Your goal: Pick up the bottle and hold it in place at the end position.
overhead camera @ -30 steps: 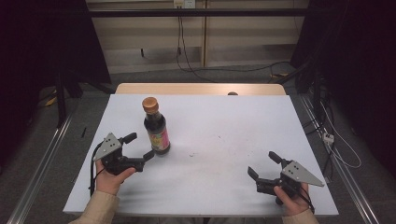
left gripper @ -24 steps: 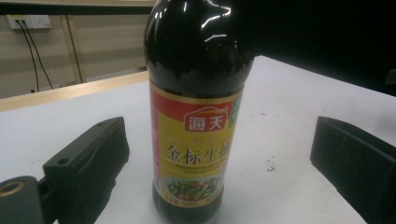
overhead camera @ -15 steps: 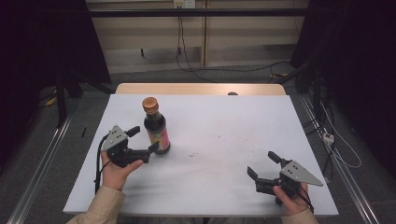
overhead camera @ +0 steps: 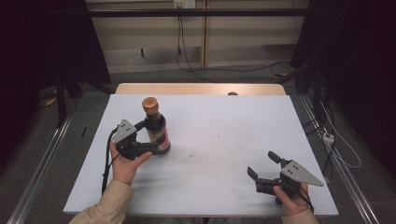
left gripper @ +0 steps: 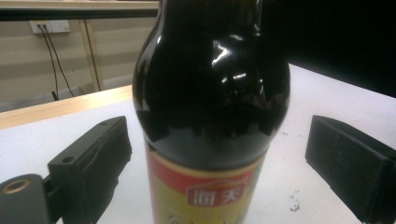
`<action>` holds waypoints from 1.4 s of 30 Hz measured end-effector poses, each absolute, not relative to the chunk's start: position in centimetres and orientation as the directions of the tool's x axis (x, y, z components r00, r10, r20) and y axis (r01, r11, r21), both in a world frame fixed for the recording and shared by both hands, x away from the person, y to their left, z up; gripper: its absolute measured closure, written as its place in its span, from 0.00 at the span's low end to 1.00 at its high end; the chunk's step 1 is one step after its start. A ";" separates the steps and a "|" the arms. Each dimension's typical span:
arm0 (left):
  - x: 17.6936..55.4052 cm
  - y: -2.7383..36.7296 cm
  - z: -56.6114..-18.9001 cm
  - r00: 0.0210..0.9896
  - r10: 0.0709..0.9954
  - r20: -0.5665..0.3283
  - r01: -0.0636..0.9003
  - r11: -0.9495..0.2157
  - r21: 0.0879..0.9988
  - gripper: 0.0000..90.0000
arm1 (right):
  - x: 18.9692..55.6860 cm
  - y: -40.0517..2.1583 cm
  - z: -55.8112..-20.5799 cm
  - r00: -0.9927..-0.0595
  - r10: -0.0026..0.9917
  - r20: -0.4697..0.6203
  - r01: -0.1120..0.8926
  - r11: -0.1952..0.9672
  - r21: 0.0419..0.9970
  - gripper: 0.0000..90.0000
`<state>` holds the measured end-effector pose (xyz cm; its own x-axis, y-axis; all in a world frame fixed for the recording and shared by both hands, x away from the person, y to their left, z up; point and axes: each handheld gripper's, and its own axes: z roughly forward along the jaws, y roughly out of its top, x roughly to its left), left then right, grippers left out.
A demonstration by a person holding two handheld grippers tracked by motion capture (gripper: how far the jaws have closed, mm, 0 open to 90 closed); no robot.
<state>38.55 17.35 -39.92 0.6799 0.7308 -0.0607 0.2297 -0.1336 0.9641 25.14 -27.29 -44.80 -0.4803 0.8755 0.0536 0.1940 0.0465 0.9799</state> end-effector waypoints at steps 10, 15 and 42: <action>39.7 16.3 -40.5 0.662 0.748 -0.047 0.235 -0.147 0.961 0.12 | 25.1 -27.3 -44.8 -0.481 0.875 0.053 0.194 0.047 0.980 0.05; 39.9 16.2 -40.5 0.648 0.759 -0.054 0.232 -0.129 0.964 0.16 | 25.1 -27.4 -44.8 -0.481 0.875 0.053 0.193 0.047 0.980 0.05; 40.2 15.8 -40.6 0.648 0.761 -0.023 0.207 -0.147 0.967 0.31 | 25.1 -27.3 -44.8 -0.482 0.875 0.048 0.194 0.054 0.979 0.05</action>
